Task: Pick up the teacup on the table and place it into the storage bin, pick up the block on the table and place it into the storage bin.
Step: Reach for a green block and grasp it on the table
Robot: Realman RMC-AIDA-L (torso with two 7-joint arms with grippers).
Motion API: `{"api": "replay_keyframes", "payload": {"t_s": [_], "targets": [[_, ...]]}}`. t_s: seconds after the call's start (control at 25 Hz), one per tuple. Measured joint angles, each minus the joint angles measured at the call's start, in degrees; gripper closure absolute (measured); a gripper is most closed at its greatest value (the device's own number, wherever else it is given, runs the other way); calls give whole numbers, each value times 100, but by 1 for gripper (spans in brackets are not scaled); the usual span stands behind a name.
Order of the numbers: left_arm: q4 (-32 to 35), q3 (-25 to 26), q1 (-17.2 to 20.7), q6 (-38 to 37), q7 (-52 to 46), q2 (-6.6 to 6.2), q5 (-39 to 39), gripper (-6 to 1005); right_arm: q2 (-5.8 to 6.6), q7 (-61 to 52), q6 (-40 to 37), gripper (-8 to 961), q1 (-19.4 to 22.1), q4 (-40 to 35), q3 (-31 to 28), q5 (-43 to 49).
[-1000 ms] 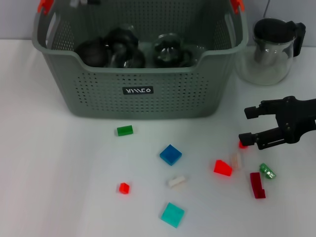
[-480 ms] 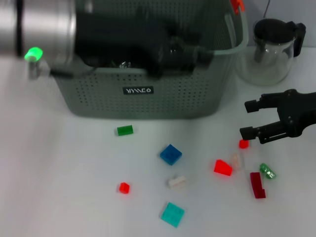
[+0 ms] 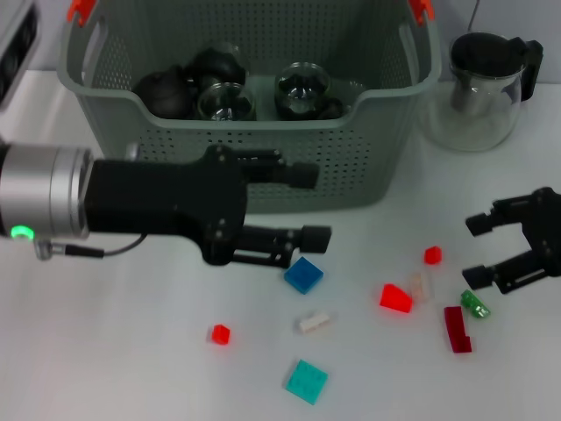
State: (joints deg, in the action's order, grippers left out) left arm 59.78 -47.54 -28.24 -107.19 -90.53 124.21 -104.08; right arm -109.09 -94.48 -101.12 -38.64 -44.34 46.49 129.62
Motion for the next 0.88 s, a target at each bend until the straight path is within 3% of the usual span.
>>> {"api": "replay_keyframes", "payload": {"t_s": [0.24,0.44,0.68,0.88], "targets": [[-714,207,239,80,1159,28,-261,218,-156,97,-8,-6,-22,-374,14,931],[-1100,240,269,348,1454,31,-428,123,-381,159,45,-6,-135,-723,104,1727],[-1306,244,249,575,1461,34,-389,80,-635,214,200,-6,-331,-1047,477,2609],[-1567,266,213,734,1465,34,-292,81,-760,468,468,-6,-453,-1090,967,2723]]}}
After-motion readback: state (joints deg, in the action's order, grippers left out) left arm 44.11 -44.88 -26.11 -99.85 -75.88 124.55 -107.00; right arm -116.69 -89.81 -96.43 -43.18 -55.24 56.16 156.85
